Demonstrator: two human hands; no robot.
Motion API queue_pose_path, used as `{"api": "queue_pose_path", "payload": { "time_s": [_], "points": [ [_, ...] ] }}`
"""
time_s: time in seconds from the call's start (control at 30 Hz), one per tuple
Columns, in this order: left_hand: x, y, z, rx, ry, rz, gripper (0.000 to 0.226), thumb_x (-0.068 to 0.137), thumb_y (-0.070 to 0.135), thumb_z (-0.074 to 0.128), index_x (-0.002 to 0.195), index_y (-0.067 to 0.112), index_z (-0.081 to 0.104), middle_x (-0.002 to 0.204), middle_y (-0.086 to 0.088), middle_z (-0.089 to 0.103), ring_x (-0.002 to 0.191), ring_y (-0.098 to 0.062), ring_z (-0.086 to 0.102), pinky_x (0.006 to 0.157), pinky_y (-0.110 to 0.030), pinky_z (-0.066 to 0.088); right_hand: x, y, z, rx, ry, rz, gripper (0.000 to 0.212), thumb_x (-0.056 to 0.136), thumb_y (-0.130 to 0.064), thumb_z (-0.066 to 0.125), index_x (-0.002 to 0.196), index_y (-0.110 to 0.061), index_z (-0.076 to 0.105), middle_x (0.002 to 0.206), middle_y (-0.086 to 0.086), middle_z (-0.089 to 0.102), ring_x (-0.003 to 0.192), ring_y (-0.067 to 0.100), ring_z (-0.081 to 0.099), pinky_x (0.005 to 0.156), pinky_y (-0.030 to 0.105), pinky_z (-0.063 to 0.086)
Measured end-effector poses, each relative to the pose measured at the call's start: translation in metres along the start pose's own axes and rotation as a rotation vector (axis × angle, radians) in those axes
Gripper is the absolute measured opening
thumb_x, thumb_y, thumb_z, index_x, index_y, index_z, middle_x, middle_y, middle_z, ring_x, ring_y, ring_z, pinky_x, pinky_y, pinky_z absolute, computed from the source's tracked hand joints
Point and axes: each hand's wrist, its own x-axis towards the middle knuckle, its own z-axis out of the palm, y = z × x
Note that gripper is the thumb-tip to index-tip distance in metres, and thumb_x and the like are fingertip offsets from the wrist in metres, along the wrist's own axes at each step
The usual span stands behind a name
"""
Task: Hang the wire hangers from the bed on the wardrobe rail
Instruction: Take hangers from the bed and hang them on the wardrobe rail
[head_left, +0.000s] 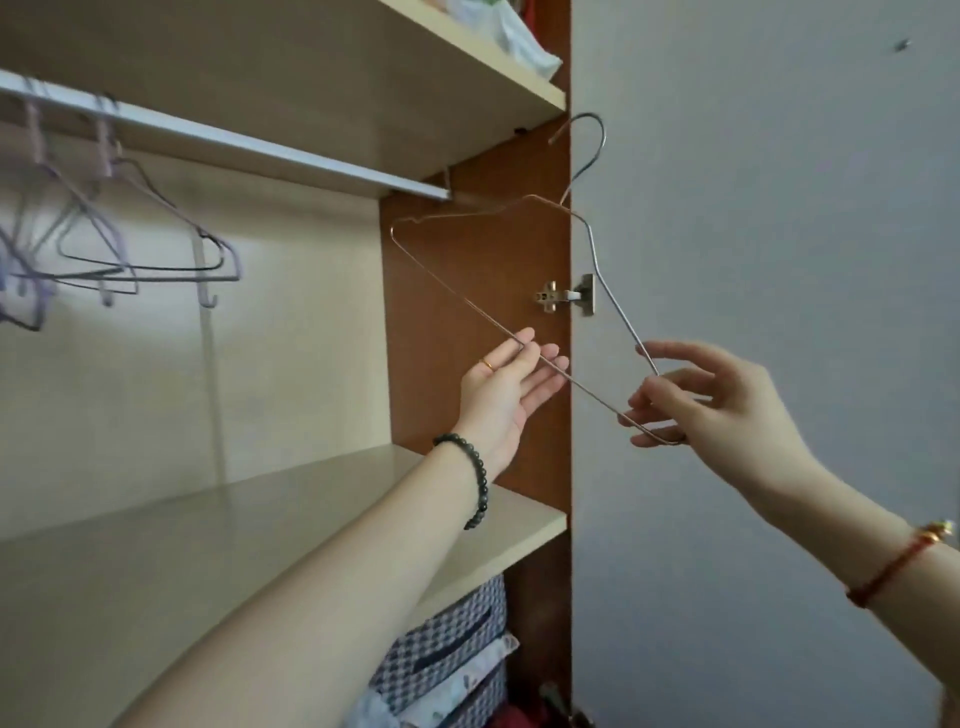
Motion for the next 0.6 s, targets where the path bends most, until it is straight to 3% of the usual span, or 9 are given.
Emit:
{"api": "queue_pose_path", "payload": {
  "time_s": [0.27, 0.37, 0.47, 0.6],
  "points": [
    [0.042, 0.087, -0.087, 0.066, 0.22, 0.128, 0.024, 0.092, 0.004, 0.049, 0.117, 0.002, 0.053, 0.086, -0.006, 0.064, 0.072, -0.012, 0.065, 0.058, -0.017, 0.057, 0.067, -0.017, 0.122, -0.067, -0.151, -0.158, 0.025, 0.089, -0.011, 0.055, 0.113, -0.016, 0.06, 0.075, 0.008, 0.07, 0.063, 0.02, 0.07, 0.054, 0.031, 0.059],
    [0.06, 0.117, -0.111, 0.037, 0.292, 0.199, 0.022, 0.092, 0.004, 0.05, 0.113, -0.001, 0.054, 0.083, -0.007, 0.063, 0.061, -0.007, 0.067, 0.054, -0.014, 0.055, 0.091, -0.028, 0.165, -0.073, -0.171, -0.233, 0.026, 0.09, -0.012, 0.054, 0.115, -0.013, 0.06, 0.075, 0.006, 0.068, 0.058, 0.015, 0.069, 0.052, 0.024, 0.058],
    [0.079, 0.142, -0.126, -0.032, 0.343, 0.261, 0.01, 0.094, 0.004, 0.046, 0.097, 0.0, 0.055, 0.078, -0.008, 0.06, 0.052, -0.004, 0.065, 0.053, -0.012, 0.054, 0.113, -0.042, 0.206, -0.031, -0.187, -0.274, 0.027, 0.092, -0.009, 0.049, 0.117, -0.009, 0.059, 0.072, 0.005, 0.064, 0.047, 0.001, 0.063, 0.043, 0.01, 0.048],
    [0.101, 0.164, -0.138, -0.172, 0.423, 0.311, 0.019, 0.096, 0.009, 0.043, 0.079, 0.005, 0.052, 0.077, -0.005, 0.056, 0.067, -0.007, 0.057, 0.077, -0.015, 0.048, 0.138, -0.062, 0.253, -0.017, -0.18, -0.318, 0.029, 0.094, -0.008, 0.039, 0.119, -0.005, 0.055, 0.07, 0.006, 0.061, 0.051, 0.013, 0.063, 0.047, 0.018, 0.054]
  ]
}}
